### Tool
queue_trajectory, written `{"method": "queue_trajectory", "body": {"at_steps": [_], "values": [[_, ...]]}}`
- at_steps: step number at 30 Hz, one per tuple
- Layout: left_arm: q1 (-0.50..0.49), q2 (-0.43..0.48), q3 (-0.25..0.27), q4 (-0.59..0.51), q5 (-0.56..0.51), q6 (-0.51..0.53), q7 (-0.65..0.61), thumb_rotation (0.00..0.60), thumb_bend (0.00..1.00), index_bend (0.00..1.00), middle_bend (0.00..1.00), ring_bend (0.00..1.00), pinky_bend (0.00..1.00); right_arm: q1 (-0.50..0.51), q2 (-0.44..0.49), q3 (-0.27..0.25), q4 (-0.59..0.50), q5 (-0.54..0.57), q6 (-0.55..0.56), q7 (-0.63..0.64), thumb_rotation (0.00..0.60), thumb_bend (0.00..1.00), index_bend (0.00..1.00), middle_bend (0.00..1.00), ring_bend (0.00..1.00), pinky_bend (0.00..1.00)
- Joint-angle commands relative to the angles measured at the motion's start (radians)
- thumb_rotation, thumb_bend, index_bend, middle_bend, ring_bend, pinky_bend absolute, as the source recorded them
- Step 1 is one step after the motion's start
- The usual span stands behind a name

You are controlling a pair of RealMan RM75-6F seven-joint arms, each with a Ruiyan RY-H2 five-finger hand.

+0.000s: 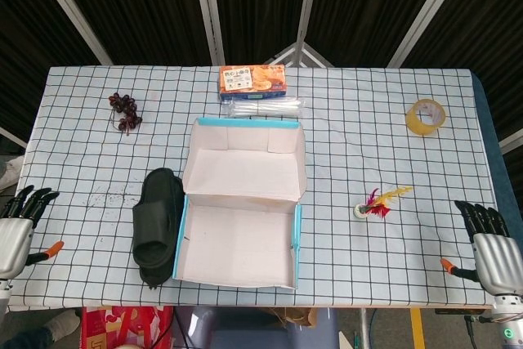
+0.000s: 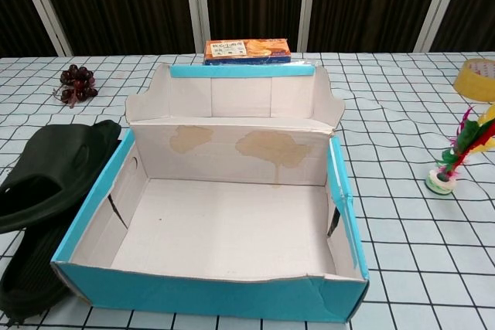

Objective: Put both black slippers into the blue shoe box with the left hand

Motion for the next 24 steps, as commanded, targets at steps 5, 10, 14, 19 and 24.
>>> {"method": "queue_trajectory", "body": {"at_steps": [5, 10, 14, 19, 24], "values": [[-0.017, 0.044, 0.019, -0.076, 0.017, -0.051, -0.133, 0.6, 0.13, 0.09, 0.11, 0.05, 0.17, -0.004, 0.002, 0.0, 0.001, -0.003, 0.008, 0.007, 0.6, 0.16, 0.03, 0.11, 0.05, 0.04], [-0.097, 0.195, 0.022, -0.187, 0.045, -0.182, -0.275, 0.6, 0.12, 0.05, 0.08, 0.02, 0.17, -0.003, 0.001, -0.003, 0.001, -0.006, 0.005, 0.006, 0.6, 0.16, 0.03, 0.11, 0.05, 0.04], [-0.218, 0.377, -0.004, -0.296, -0.012, -0.386, -0.317, 0.6, 0.1, 0.02, 0.1, 0.02, 0.17, -0.003, 0.001, -0.003, -0.003, -0.009, 0.006, 0.001, 0.6, 0.16, 0.03, 0.11, 0.05, 0.04], [-0.35, 0.507, -0.047, -0.38, -0.088, -0.613, -0.408, 0.6, 0.07, 0.02, 0.1, 0.02, 0.17, -0.002, -0.001, -0.004, -0.008, -0.005, 0.003, -0.01, 0.6, 0.16, 0.03, 0.11, 0.05, 0.04], [-0.452, 0.535, -0.065, -0.375, -0.122, -0.806, -0.465, 0.6, 0.04, 0.0, 0.1, 0.02, 0.17, -0.001, 0.0, -0.002, -0.01, 0.0, -0.001, -0.015, 0.6, 0.16, 0.03, 0.11, 0.05, 0.04]]}}
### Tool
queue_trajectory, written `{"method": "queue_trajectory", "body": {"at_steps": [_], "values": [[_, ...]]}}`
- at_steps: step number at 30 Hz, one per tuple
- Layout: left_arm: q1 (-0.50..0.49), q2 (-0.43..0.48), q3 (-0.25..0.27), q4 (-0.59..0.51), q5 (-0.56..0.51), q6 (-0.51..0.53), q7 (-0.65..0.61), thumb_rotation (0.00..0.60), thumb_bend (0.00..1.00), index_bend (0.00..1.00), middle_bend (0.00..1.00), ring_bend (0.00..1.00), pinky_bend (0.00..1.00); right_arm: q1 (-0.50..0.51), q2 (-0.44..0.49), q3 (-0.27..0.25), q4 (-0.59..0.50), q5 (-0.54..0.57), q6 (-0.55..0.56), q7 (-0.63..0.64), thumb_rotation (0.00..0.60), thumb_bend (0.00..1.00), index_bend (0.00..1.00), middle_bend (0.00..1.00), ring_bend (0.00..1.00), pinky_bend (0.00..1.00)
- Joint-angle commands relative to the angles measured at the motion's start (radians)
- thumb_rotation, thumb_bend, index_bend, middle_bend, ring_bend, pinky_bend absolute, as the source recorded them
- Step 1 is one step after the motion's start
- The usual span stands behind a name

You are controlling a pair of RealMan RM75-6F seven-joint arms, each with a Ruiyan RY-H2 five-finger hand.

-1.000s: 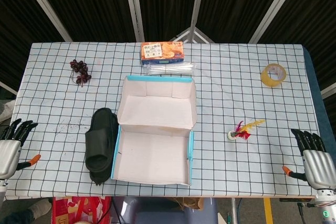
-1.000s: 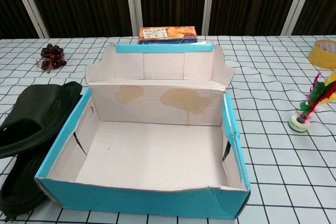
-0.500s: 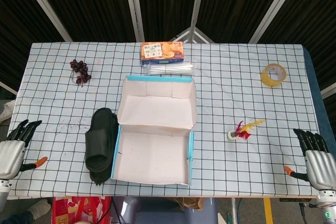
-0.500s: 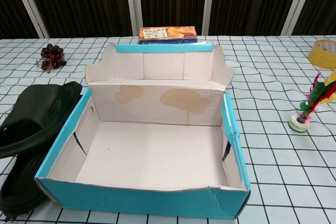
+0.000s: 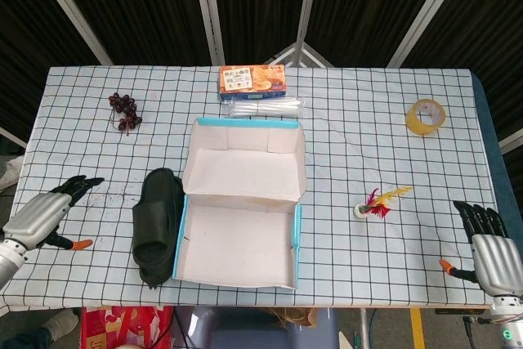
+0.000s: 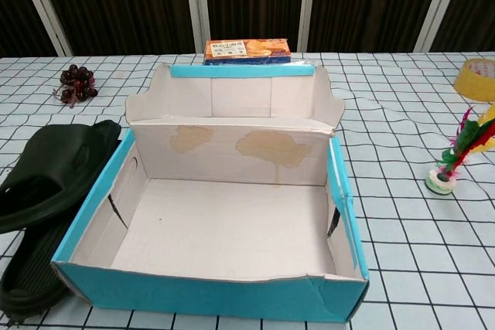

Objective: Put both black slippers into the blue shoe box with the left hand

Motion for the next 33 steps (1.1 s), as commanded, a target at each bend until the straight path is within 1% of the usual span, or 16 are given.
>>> {"method": "queue_trajectory", "body": {"at_steps": [1, 5, 8, 11, 14, 18, 24, 33], "values": [[-0.12, 0.057, -0.031, -0.029, -0.06, -0.176, -0.061, 0.6, 0.04, 0.0, 0.1, 0.02, 0.17, 0.0, 0.001, 0.001, -0.001, 0.002, -0.001, 0.001, 0.6, 0.16, 0.03, 0.11, 0.05, 0.04], [-0.17, 0.033, -0.037, -0.029, -0.099, -0.258, -0.05, 0.6, 0.02, 0.0, 0.11, 0.02, 0.17, -0.001, 0.002, 0.002, 0.001, 0.002, 0.002, 0.007, 0.6, 0.16, 0.03, 0.11, 0.05, 0.04], [-0.189, 0.013, -0.041, -0.025, -0.117, -0.282, -0.042, 0.6, 0.0, 0.0, 0.11, 0.02, 0.17, -0.002, 0.002, 0.002, 0.002, 0.0, 0.004, 0.009, 0.6, 0.16, 0.03, 0.11, 0.05, 0.04], [-0.213, -0.023, -0.042, -0.014, -0.157, -0.303, -0.013, 0.596, 0.0, 0.0, 0.12, 0.02, 0.17, -0.003, 0.003, 0.001, 0.004, -0.003, 0.006, 0.014, 0.6, 0.16, 0.03, 0.11, 0.05, 0.04], [-0.241, -0.05, -0.04, -0.01, -0.196, -0.328, 0.022, 0.551, 0.0, 0.0, 0.13, 0.02, 0.17, -0.003, 0.004, 0.0, 0.005, -0.004, 0.006, 0.017, 0.6, 0.16, 0.03, 0.11, 0.05, 0.04], [-0.275, -0.073, -0.028, -0.011, -0.243, -0.344, 0.096, 0.507, 0.0, 0.0, 0.13, 0.02, 0.17, -0.004, 0.005, 0.0, 0.005, -0.005, 0.007, 0.02, 0.6, 0.16, 0.03, 0.11, 0.05, 0.04], [-0.317, -0.092, 0.012, -0.028, -0.348, -0.31, 0.247, 0.471, 0.0, 0.0, 0.12, 0.02, 0.17, -0.004, 0.006, -0.001, 0.007, -0.011, 0.009, 0.025, 0.6, 0.16, 0.03, 0.11, 0.05, 0.04], [-0.382, -0.132, 0.092, -0.056, -0.523, -0.211, 0.484, 0.469, 0.0, 0.0, 0.12, 0.02, 0.17, -0.004, 0.008, -0.002, 0.005, -0.011, 0.006, 0.028, 0.6, 0.16, 0.03, 0.11, 0.06, 0.04]]}}
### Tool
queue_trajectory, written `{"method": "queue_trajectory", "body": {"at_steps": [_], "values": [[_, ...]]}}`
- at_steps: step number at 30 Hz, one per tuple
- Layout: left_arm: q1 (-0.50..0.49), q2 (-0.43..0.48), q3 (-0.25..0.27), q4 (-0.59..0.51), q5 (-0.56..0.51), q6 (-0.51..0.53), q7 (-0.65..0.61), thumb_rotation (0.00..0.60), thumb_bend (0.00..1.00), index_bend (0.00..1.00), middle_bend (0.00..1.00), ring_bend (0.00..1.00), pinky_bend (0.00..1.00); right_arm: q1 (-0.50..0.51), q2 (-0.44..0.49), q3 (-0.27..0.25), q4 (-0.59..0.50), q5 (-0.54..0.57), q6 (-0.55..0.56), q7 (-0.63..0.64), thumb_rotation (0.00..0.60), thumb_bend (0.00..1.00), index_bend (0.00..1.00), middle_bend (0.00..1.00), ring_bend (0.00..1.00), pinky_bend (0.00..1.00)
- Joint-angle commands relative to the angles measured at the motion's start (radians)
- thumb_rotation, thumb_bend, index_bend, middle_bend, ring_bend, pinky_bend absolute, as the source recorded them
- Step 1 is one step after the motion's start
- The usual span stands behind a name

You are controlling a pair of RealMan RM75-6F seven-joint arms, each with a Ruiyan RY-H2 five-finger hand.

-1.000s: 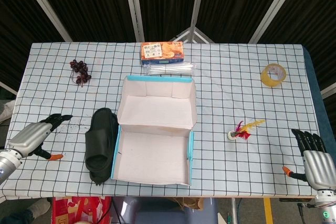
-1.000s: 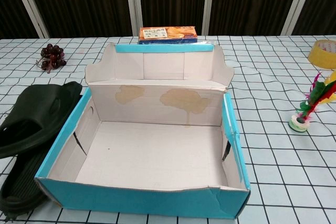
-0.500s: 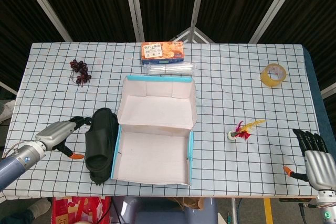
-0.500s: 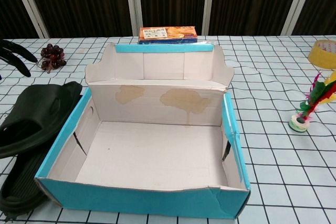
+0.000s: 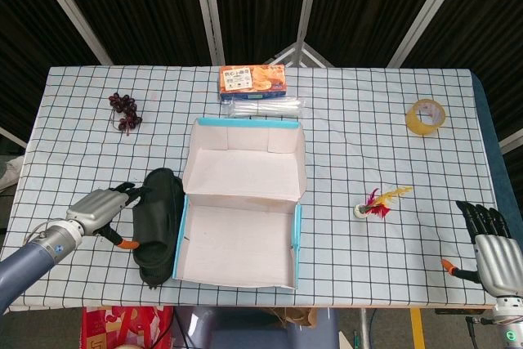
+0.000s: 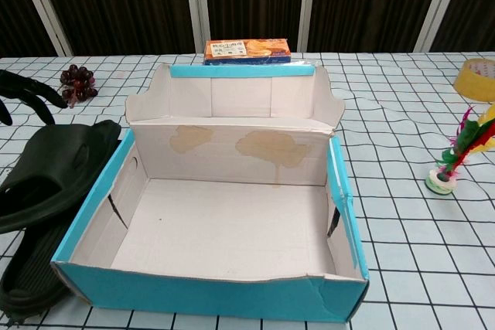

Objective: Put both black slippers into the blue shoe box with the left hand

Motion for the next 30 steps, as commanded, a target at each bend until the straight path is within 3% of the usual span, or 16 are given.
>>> {"method": "queue_trajectory", "body": {"at_steps": [1, 10, 24, 30], "values": [[-0.042, -0.03, 0.049, -0.017, -0.088, 0.066, 0.119, 0.47, 0.0, 0.0, 0.12, 0.02, 0.17, 0.001, 0.0, 0.0, 0.0, 0.0, -0.001, -0.001, 0.6, 0.16, 0.03, 0.11, 0.06, 0.04], [-0.088, -0.087, 0.098, -0.062, -0.228, 0.177, 0.278, 0.469, 0.0, 0.0, 0.12, 0.02, 0.17, 0.002, 0.0, 0.001, 0.001, 0.004, -0.004, 0.0, 0.6, 0.16, 0.03, 0.11, 0.06, 0.04], [-0.113, -0.121, 0.113, -0.098, -0.25, 0.223, 0.343, 0.469, 0.0, 0.0, 0.18, 0.02, 0.17, -0.001, 0.003, 0.002, 0.002, 0.003, 0.001, 0.007, 0.6, 0.16, 0.03, 0.11, 0.06, 0.04], [-0.122, -0.155, 0.126, -0.084, -0.282, 0.253, 0.381, 0.468, 0.0, 0.07, 0.19, 0.02, 0.17, -0.002, 0.004, 0.001, 0.002, 0.002, 0.002, 0.009, 0.6, 0.16, 0.03, 0.11, 0.06, 0.04]]}}
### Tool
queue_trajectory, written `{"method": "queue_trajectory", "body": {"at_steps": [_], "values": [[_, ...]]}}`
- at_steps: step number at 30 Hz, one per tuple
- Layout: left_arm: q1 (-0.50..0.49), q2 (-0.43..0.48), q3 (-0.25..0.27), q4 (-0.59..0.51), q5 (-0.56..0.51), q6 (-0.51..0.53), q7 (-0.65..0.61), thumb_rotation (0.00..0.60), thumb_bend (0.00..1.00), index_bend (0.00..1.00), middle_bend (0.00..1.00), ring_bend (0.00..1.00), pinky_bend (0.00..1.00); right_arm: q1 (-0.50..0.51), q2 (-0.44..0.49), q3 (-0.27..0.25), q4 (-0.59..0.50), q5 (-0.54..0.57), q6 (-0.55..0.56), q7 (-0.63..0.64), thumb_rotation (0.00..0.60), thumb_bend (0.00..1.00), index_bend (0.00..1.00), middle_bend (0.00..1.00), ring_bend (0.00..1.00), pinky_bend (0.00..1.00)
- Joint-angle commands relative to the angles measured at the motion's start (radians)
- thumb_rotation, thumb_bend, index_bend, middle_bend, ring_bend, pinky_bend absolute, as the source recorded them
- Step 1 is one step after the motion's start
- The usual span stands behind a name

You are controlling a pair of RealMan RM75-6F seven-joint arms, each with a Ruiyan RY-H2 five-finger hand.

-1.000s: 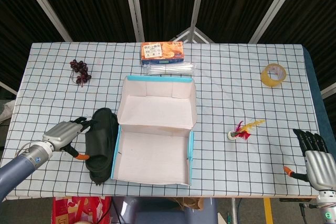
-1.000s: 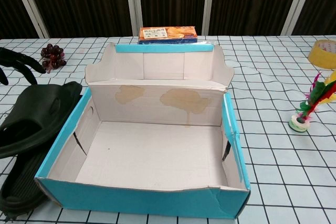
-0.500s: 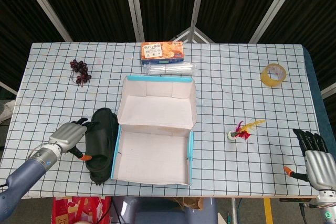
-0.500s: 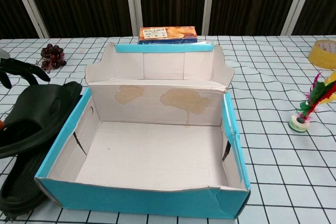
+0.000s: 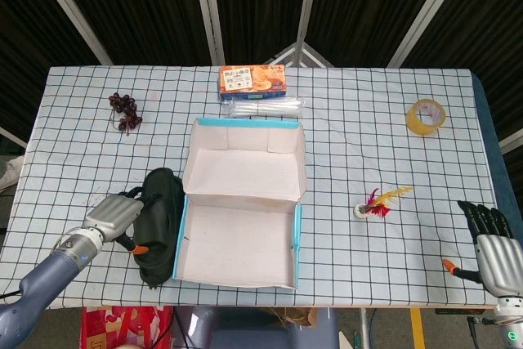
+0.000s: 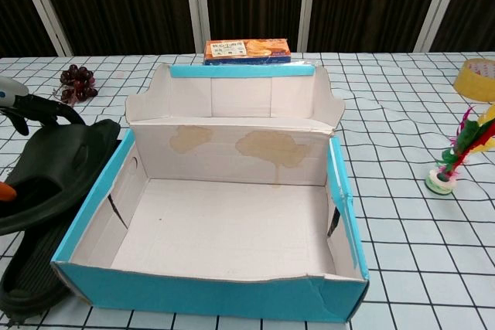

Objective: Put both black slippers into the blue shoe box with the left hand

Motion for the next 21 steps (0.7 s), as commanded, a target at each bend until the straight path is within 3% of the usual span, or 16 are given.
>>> {"method": "queue_trajectory", "body": {"at_steps": [1, 10, 21], "values": [[-0.008, -0.016, 0.005, 0.007, -0.016, 0.015, 0.019, 0.468, 0.0, 0.08, 0.2, 0.02, 0.17, 0.0, 0.0, 0.0, 0.0, 0.0, -0.001, 0.0, 0.6, 0.16, 0.03, 0.11, 0.06, 0.04], [-0.017, -0.044, 0.006, 0.005, -0.034, 0.07, 0.06, 0.468, 0.0, 0.11, 0.22, 0.02, 0.17, 0.001, 0.001, 0.0, -0.002, 0.003, -0.003, -0.003, 0.6, 0.16, 0.03, 0.11, 0.06, 0.04], [-0.006, -0.05, 0.004, -0.007, -0.029, 0.127, 0.089, 0.473, 0.08, 0.19, 0.28, 0.02, 0.17, 0.004, 0.003, 0.0, -0.008, 0.009, -0.012, -0.009, 0.6, 0.16, 0.03, 0.11, 0.08, 0.04]]}}
